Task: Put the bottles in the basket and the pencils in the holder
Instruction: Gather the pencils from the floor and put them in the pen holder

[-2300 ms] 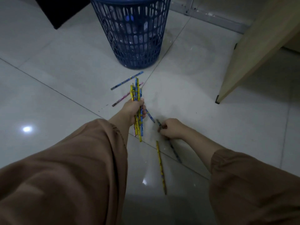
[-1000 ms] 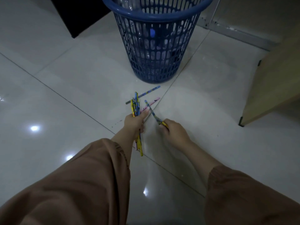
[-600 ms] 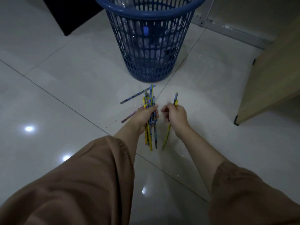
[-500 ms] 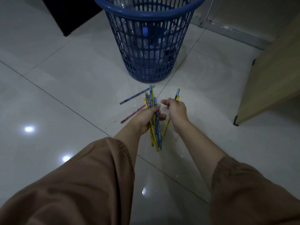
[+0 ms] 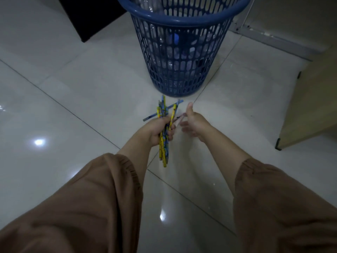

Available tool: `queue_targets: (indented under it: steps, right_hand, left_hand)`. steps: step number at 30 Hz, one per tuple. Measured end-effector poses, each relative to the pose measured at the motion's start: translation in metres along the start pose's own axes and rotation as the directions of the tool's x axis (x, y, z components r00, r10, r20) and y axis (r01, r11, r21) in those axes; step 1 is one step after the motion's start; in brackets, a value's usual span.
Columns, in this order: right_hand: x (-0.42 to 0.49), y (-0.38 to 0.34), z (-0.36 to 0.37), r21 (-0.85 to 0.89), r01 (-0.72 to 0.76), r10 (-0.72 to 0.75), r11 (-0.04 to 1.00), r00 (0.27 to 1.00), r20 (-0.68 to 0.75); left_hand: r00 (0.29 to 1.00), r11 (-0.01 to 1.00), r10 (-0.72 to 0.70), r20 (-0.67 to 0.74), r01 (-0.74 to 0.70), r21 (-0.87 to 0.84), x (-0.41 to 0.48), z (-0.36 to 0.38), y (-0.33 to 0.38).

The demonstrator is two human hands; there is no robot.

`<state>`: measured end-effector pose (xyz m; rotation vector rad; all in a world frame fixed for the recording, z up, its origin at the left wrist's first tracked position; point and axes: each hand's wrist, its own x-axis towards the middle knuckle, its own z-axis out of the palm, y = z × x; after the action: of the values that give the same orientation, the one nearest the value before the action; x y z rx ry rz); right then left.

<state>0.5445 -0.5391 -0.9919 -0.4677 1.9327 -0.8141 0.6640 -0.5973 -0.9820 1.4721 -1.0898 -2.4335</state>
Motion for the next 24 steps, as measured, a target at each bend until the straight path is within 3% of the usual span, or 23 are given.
queue_targets:
  steps: [2, 4, 5, 7, 11, 13, 17, 22, 24]
  right_hand:
    - [0.007, 0.001, 0.005, -0.244, 0.228, -0.261, 0.943, 0.958, -0.114]
    - [0.008, 0.004, 0.013, -0.525, 0.431, -0.490, 0.733, 0.871, 0.032]
    - [0.012, 0.007, 0.017, -0.640, 0.481, -0.533, 0.599, 0.836, 0.130]
    - [0.019, 0.014, 0.028, -0.776, 0.495, -0.568, 0.391, 0.793, 0.220]
    - [0.031, 0.013, 0.035, -0.872, 0.423, -0.688, 0.245, 0.710, 0.151]
    - [0.037, 0.007, 0.034, -0.866, 0.424, -0.674, 0.267, 0.724, 0.147]
    - [0.047, -0.005, 0.037, -0.736, 0.494, -0.636, 0.462, 0.763, 0.114]
    - [0.059, -0.007, 0.034, -0.793, 0.351, -0.468, 0.498, 0.879, 0.095]
    - [0.063, -0.002, 0.034, -0.806, 0.325, -0.504, 0.495, 0.863, 0.038]
  left_hand:
    - [0.998, 0.997, 0.039, -0.040, -0.042, -0.072, 0.001, -0.013, 0.011]
    - [0.996, 0.994, 0.066, -0.059, -0.071, -0.084, 0.003, -0.024, 0.017]
    - [0.996, 0.993, 0.075, -0.058, -0.079, -0.084, 0.004, -0.027, 0.020]
    - [0.995, 0.991, 0.086, -0.045, -0.090, -0.095, 0.006, -0.034, 0.023]
    - [0.990, 0.985, 0.132, -0.039, -0.135, -0.107, 0.010, -0.047, 0.026]
    - [0.988, 0.982, 0.147, -0.042, -0.151, -0.109, 0.012, -0.052, 0.030]
    - [0.983, 0.978, 0.175, -0.047, -0.179, -0.110, 0.016, -0.054, 0.037]
    - [0.982, 0.980, 0.184, -0.030, -0.186, -0.071, 0.021, -0.048, 0.038]
    - [0.985, 0.983, 0.172, -0.029, -0.174, -0.067, 0.022, -0.046, 0.035]
